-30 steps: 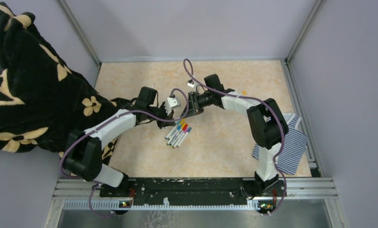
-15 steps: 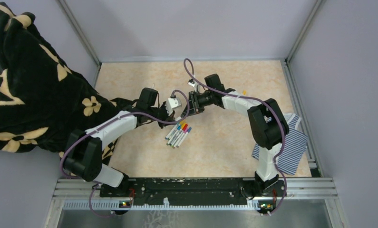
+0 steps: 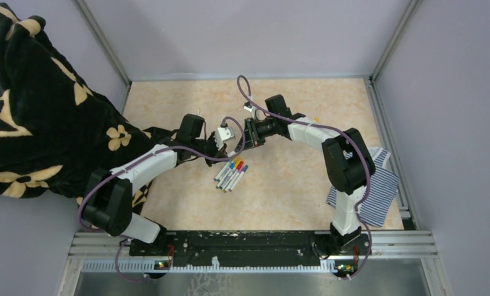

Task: Open the pen caps
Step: Open the pen cap from the pen, then place the pen at the center of the board, then place the pen cap at the center of the board.

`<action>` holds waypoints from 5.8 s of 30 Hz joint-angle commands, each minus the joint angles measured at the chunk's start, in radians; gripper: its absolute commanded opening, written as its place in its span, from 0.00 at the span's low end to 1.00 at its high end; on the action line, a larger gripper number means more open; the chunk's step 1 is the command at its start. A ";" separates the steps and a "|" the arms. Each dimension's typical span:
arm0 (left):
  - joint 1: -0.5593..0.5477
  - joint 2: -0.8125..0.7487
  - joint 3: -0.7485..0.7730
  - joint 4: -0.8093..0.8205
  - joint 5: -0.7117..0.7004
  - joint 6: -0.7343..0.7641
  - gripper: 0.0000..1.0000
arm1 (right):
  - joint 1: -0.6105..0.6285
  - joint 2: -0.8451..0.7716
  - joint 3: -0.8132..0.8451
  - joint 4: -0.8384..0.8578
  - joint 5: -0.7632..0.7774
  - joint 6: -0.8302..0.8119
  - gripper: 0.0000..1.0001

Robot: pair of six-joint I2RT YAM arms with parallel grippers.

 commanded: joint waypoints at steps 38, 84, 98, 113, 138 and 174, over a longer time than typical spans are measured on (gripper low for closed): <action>0.036 0.030 -0.003 -0.078 -0.116 -0.028 0.00 | -0.118 -0.157 0.065 -0.036 -0.075 -0.052 0.00; 0.198 0.095 0.059 -0.065 -0.266 -0.138 0.00 | -0.162 -0.208 0.144 -0.210 0.053 -0.191 0.00; 0.294 0.147 0.049 -0.100 -0.338 -0.243 0.00 | -0.162 -0.219 0.129 -0.190 0.074 -0.184 0.00; 0.320 0.224 0.052 -0.101 -0.446 -0.302 0.00 | -0.162 -0.232 0.124 -0.183 0.073 -0.191 0.00; 0.328 0.280 0.070 -0.116 -0.469 -0.318 0.29 | -0.162 -0.242 0.129 -0.190 0.098 -0.209 0.00; 0.328 0.178 0.050 -0.080 -0.396 -0.297 0.90 | -0.235 -0.610 -0.380 0.013 0.776 -0.556 0.00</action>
